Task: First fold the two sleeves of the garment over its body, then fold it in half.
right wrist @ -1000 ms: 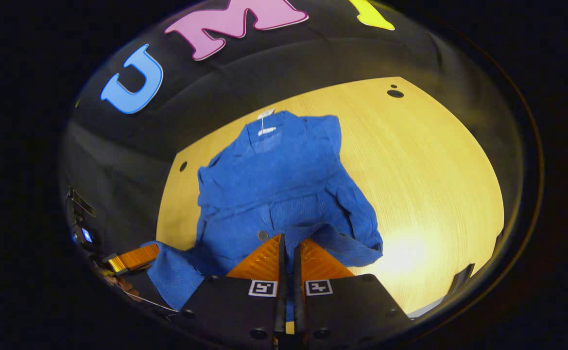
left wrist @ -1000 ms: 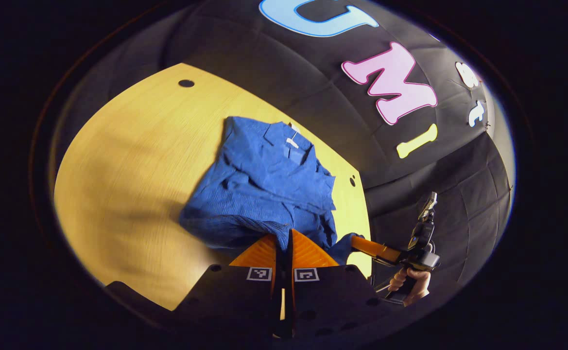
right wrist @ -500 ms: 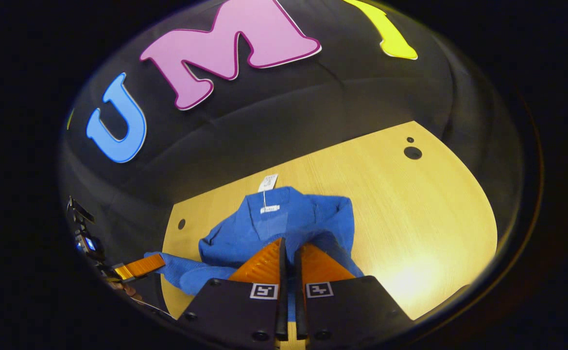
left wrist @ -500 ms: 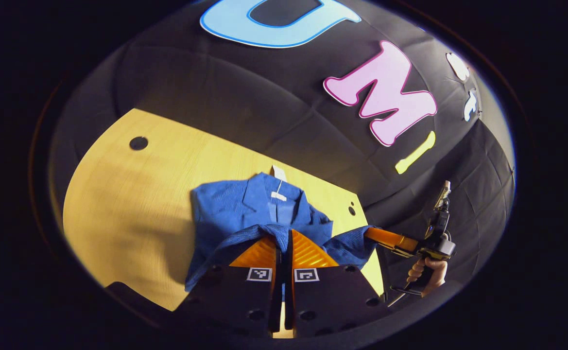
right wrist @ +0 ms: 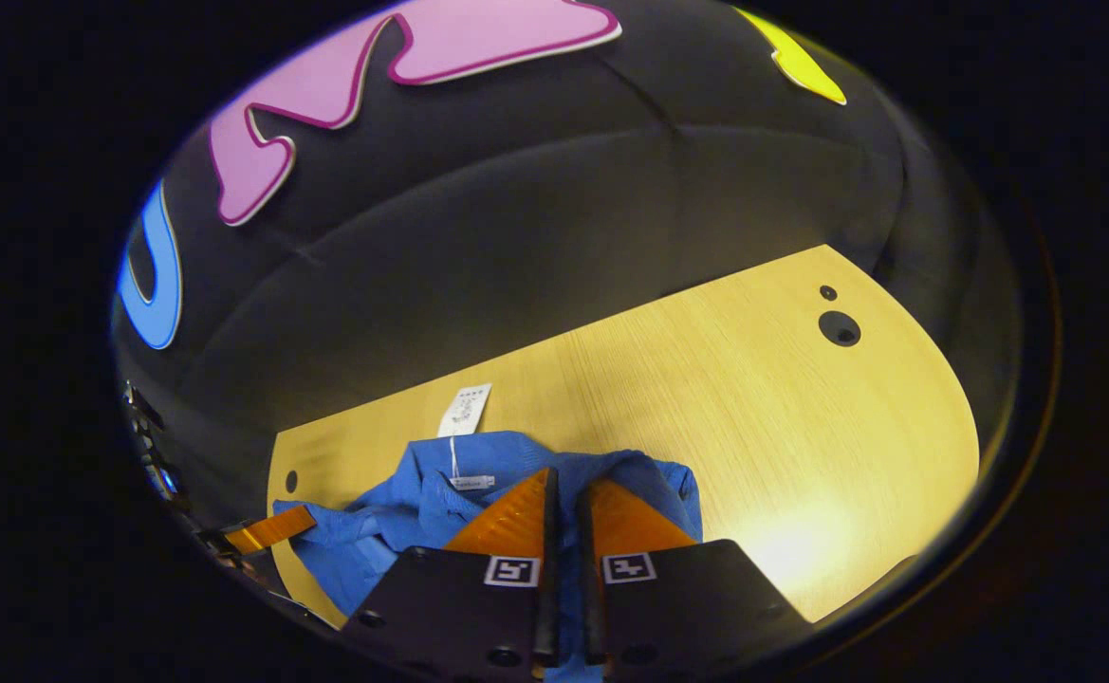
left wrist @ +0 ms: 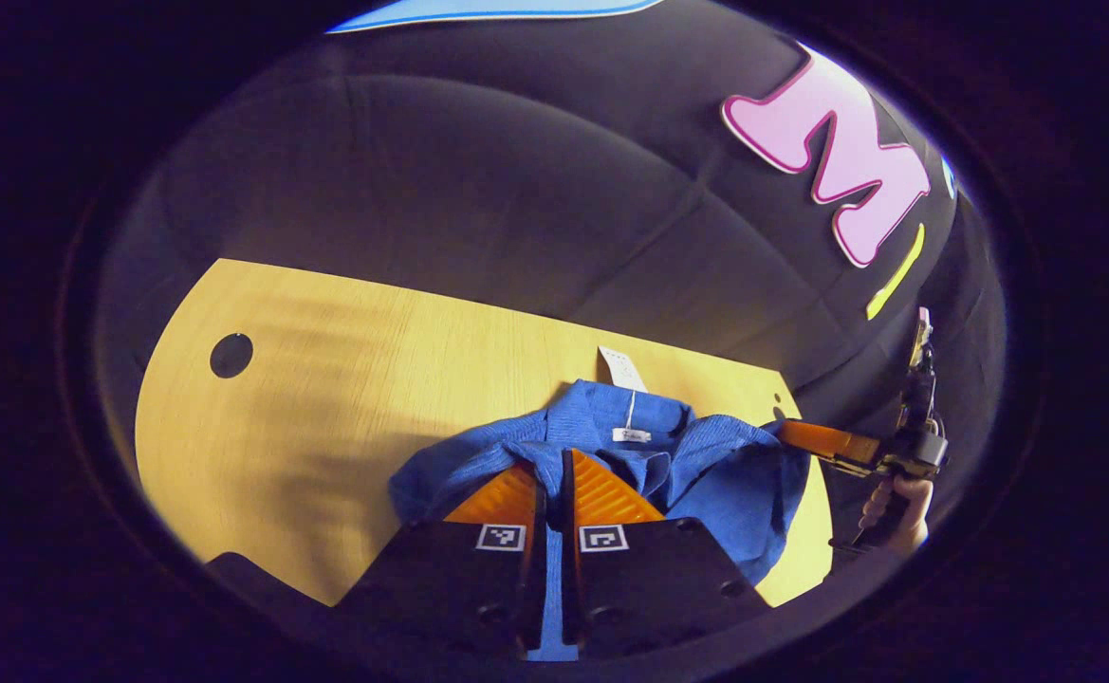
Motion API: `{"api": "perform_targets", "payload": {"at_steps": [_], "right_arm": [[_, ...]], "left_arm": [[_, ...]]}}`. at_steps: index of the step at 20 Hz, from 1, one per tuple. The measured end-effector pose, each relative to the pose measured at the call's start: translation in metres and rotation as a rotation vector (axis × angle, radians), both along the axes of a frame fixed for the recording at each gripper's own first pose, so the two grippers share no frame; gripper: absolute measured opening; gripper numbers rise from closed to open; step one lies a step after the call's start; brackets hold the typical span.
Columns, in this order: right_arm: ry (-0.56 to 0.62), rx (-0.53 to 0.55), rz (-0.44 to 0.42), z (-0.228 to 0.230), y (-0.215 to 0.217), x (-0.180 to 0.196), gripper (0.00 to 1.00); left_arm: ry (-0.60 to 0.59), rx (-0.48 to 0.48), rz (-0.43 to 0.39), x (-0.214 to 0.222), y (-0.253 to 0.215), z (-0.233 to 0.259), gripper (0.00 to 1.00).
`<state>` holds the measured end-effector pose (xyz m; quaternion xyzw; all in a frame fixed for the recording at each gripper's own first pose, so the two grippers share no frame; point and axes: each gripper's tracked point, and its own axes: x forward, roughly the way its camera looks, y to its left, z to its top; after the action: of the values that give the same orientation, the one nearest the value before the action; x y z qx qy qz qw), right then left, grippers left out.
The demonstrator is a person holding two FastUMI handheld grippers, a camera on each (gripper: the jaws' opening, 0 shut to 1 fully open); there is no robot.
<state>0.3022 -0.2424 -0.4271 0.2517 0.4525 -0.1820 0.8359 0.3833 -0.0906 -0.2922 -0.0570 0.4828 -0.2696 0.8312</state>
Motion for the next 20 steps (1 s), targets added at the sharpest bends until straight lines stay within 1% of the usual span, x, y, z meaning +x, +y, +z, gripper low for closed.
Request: {"api": "perform_targets", "payload": {"at_steps": [1, 2, 3, 4, 5, 6, 7, 8, 10, 12, 13, 14, 16, 18, 20], "right_arm": [[-0.012, 0.014, -0.003, -0.007, 0.004, 0.004, 0.04], [-0.021, 0.003, -0.010, -0.006, -0.001, 0.006, 0.39], [-0.036, -0.027, -0.017, -0.002, -0.008, 0.009, 0.74], [-0.054, -0.055, -0.019, 0.004, -0.016, 0.011, 0.61], [-0.071, -0.084, -0.024, 0.017, -0.020, 0.005, 0.70], [-0.095, -0.113, -0.016, 0.028, -0.027, 0.007, 0.86], [-0.112, -0.143, 0.000, 0.043, -0.030, 0.001, 0.98], [-0.128, -0.183, 0.009, 0.060, -0.036, -0.008, 0.98], [-0.196, -0.255, 0.001, 0.097, -0.039, -0.022, 0.98], [-0.275, -0.317, 0.002, 0.135, -0.029, -0.039, 0.98], [-0.304, -0.345, 0.007, 0.153, -0.022, -0.050, 0.98], [-0.319, -0.371, 0.022, 0.170, -0.012, -0.062, 0.98], [-0.353, -0.454, 0.057, 0.206, 0.009, -0.086, 0.97], [-0.420, -0.519, 0.068, 0.250, 0.035, -0.108, 0.98], [-0.498, -0.550, 0.076, 0.292, 0.066, -0.130, 0.97]], "left_arm": [[0.008, 0.022, -0.010, 0.004, -0.003, -0.013, 0.32], [0.012, 0.058, 0.006, 0.006, -0.001, -0.017, 0.59], [0.012, 0.070, 0.026, 0.007, 0.001, -0.024, 0.86], [0.000, 0.072, 0.053, 0.010, 0.004, -0.022, 0.88], [-0.033, 0.058, 0.074, 0.012, 0.006, -0.016, 0.85], [-0.083, 0.053, 0.099, 0.013, 0.011, -0.006, 0.85], [-0.127, 0.053, 0.105, 0.011, 0.019, 0.004, 0.85], [-0.169, 0.060, 0.105, 0.002, 0.028, 0.018, 0.85], [-0.259, 0.061, 0.111, -0.010, 0.039, 0.052, 0.84], [-0.359, 0.059, 0.102, -0.032, 0.047, 0.090, 0.85], [-0.411, 0.041, 0.085, -0.048, 0.046, 0.112, 0.85], [-0.461, 0.031, 0.079, -0.065, 0.046, 0.133, 0.85], [-0.549, 0.035, 0.103, -0.104, 0.058, 0.171, 0.85], [-0.624, 0.022, 0.121, -0.148, 0.062, 0.204, 0.85], [-0.726, 0.001, 0.144, -0.182, 0.070, 0.236, 0.84]]}}
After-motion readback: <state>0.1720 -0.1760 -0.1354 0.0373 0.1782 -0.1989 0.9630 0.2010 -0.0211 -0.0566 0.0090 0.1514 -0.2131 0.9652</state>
